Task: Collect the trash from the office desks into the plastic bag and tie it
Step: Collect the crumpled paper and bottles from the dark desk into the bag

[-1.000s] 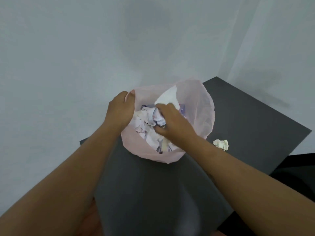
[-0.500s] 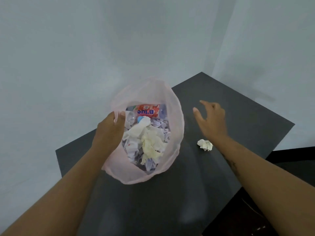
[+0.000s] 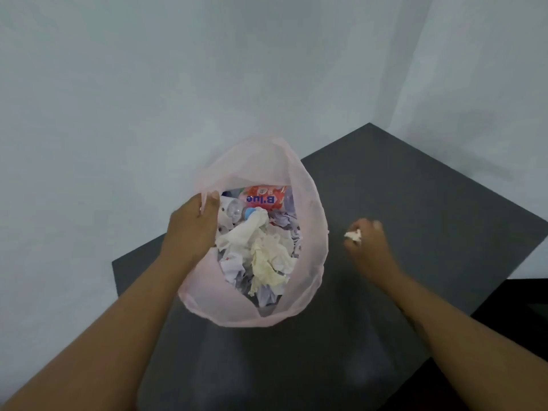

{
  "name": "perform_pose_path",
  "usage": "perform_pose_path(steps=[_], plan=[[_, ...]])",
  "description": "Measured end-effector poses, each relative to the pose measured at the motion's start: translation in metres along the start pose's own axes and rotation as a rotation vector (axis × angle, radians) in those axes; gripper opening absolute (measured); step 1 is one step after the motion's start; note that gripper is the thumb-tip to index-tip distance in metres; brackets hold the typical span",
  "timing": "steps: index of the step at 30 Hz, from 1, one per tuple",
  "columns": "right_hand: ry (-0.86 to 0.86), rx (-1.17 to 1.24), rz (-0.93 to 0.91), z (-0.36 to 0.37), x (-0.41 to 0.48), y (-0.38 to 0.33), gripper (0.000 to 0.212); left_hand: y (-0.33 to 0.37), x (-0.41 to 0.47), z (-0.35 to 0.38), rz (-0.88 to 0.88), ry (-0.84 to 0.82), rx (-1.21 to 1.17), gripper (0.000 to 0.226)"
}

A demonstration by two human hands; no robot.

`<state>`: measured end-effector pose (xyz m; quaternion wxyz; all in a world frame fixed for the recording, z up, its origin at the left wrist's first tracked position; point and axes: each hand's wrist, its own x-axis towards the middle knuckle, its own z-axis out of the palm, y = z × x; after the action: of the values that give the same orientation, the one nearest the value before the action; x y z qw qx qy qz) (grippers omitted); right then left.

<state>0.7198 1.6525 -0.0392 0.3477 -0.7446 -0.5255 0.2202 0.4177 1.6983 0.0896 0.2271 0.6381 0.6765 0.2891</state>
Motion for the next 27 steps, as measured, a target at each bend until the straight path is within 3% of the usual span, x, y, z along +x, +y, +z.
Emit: perform_pose_path(steps=[5,8,10,12,14,18,21,25,27], plan=[[0.126,0.268,-0.297,-0.034,0.006,-0.135,0.023,0.012,0.005,-0.017,-0.025,0.056,-0.061,0.048],[-0.022,0.266,-0.479,-0.03,-0.011,-0.18,0.027,0.01,0.003,-0.023,-0.034,0.062,-0.079,0.052],[-0.257,0.099,-0.535,-0.027,-0.015,-0.193,0.058,0.008,0.003,-0.026,-0.032,0.069,-0.073,0.054],[-0.379,-0.103,-0.555,-0.028,-0.009,-0.193,0.095,0.005,0.004,-0.03,-0.042,0.078,-0.068,0.057],[-0.305,-0.085,-0.527,-0.032,0.002,-0.184,0.1,0.001,0.005,-0.033,-0.056,0.08,-0.058,0.059],[-0.074,0.168,-0.234,-0.032,0.042,-0.142,0.079,-0.012,0.0,-0.034,-0.059,0.089,-0.022,0.065],[-0.028,0.128,-0.058,-0.005,0.072,-0.082,0.066,-0.02,-0.006,-0.033,-0.064,0.077,0.013,0.064],[-0.361,-0.377,-0.091,0.058,0.085,0.006,0.077,-0.029,-0.017,-0.032,-0.075,0.051,0.091,0.056],[-0.552,-0.478,-0.133,0.091,0.082,0.035,0.081,-0.034,-0.02,-0.036,-0.092,0.039,0.127,0.053]])
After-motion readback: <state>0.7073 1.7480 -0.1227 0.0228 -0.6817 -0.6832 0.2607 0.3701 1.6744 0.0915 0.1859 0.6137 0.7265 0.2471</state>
